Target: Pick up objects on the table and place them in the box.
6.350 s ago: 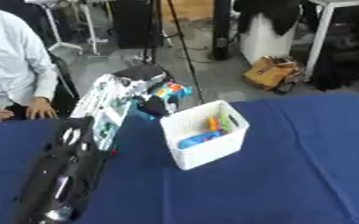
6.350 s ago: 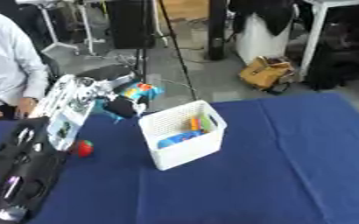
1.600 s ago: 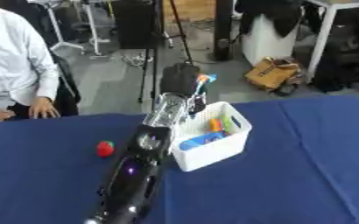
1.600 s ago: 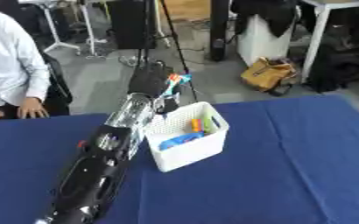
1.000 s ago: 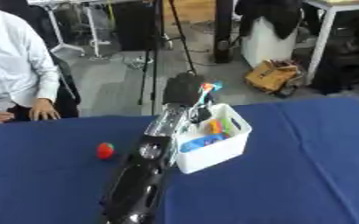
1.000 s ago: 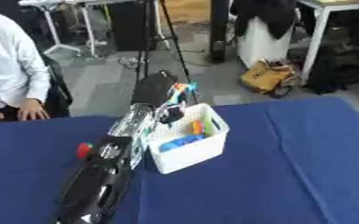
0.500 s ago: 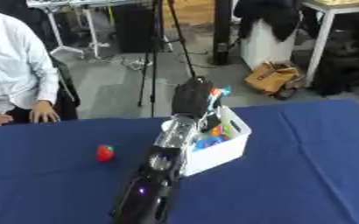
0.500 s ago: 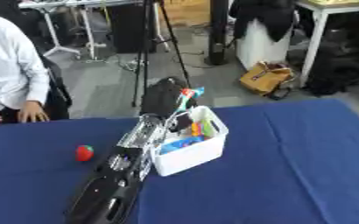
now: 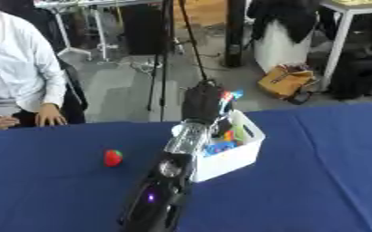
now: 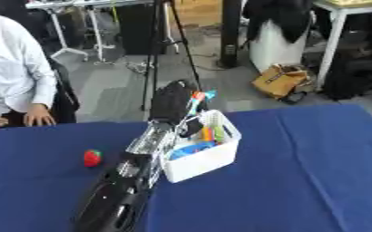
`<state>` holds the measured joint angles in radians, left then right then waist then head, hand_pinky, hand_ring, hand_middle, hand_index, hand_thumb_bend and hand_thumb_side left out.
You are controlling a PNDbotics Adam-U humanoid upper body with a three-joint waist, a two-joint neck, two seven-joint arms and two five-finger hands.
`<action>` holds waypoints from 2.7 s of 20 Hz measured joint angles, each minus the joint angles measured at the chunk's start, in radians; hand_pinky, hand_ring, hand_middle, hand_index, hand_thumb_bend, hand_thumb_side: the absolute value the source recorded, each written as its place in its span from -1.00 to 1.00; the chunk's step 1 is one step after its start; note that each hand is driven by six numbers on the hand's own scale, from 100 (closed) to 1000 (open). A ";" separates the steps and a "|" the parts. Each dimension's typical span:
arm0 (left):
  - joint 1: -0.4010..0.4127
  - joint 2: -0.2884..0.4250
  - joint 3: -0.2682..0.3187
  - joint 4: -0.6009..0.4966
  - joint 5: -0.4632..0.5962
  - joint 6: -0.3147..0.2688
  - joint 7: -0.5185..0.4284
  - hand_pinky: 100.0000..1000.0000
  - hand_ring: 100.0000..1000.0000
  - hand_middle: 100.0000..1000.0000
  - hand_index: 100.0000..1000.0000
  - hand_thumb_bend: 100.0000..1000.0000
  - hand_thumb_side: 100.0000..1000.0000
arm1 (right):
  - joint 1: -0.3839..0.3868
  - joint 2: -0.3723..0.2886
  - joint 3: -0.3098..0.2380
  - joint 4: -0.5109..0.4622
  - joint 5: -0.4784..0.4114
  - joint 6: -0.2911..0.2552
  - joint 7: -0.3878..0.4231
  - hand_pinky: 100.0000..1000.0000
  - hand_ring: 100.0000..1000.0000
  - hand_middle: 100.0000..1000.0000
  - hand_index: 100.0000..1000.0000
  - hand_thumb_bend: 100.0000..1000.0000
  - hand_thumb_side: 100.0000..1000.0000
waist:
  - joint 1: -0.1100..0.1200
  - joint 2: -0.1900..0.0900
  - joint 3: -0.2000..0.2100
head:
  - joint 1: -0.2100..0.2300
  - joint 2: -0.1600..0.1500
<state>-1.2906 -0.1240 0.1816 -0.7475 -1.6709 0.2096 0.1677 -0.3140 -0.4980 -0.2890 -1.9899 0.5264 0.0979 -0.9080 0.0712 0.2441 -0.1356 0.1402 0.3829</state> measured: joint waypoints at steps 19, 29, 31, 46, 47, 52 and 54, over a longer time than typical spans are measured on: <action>-0.001 0.000 -0.004 0.001 -0.022 -0.006 0.024 -0.93 -0.13 0.01 0.23 -1.00 -0.38 | 0.000 0.000 0.000 0.000 -0.001 0.000 0.000 0.62 0.63 0.17 0.35 -1.00 0.26 | 0.000 -0.004 0.000 | 0.019 0.001; -0.002 -0.001 -0.007 0.009 -0.086 -0.005 0.015 -0.70 0.06 0.09 0.36 -1.00 -0.54 | 0.000 0.000 0.000 0.000 -0.001 0.000 0.000 0.61 0.63 0.16 0.35 -1.00 0.26 | 0.000 -0.004 -0.002 | 0.019 0.001; -0.002 -0.002 -0.007 0.013 -0.090 -0.003 -0.003 -0.58 0.15 0.18 0.43 -1.00 -0.56 | 0.000 0.000 0.000 0.000 -0.001 0.000 0.000 0.61 0.63 0.16 0.35 -1.00 0.28 | 0.000 -0.004 -0.002 | 0.020 0.001; -0.003 -0.009 -0.013 0.013 -0.156 0.012 -0.123 1.00 1.00 1.00 1.00 -1.00 -0.67 | 0.001 0.000 -0.003 0.000 -0.001 0.000 0.000 0.61 0.63 0.16 0.34 -1.00 0.25 | 0.000 -0.007 -0.006 | 0.023 0.002; -0.003 -0.009 -0.014 0.013 -0.157 0.006 -0.139 1.00 1.00 1.00 1.00 -1.00 -0.67 | 0.001 0.000 -0.003 0.000 -0.001 0.000 0.000 0.61 0.63 0.16 0.34 -1.00 0.25 | 0.000 -0.008 -0.006 | 0.023 0.002; -0.003 -0.010 -0.019 0.013 -0.160 -0.031 -0.216 1.00 1.00 1.00 1.00 -1.00 0.00 | 0.001 0.000 -0.006 0.000 -0.001 0.000 0.000 0.61 0.63 0.16 0.34 -1.00 0.25 | 0.000 -0.009 -0.007 | 0.023 0.002; -0.003 -0.013 -0.019 0.012 -0.160 -0.043 -0.243 1.00 1.00 1.00 1.00 -1.00 0.00 | 0.001 0.000 -0.006 0.000 -0.001 0.000 0.000 0.61 0.63 0.16 0.34 -1.00 0.25 | 0.000 -0.009 -0.007 | 0.023 0.002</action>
<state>-1.2940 -0.1367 0.1623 -0.7356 -1.8306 0.1662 -0.0755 -0.3133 -0.4980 -0.2947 -1.9899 0.5253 0.0978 -0.9079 0.0712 0.2349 -0.1430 0.1634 0.3847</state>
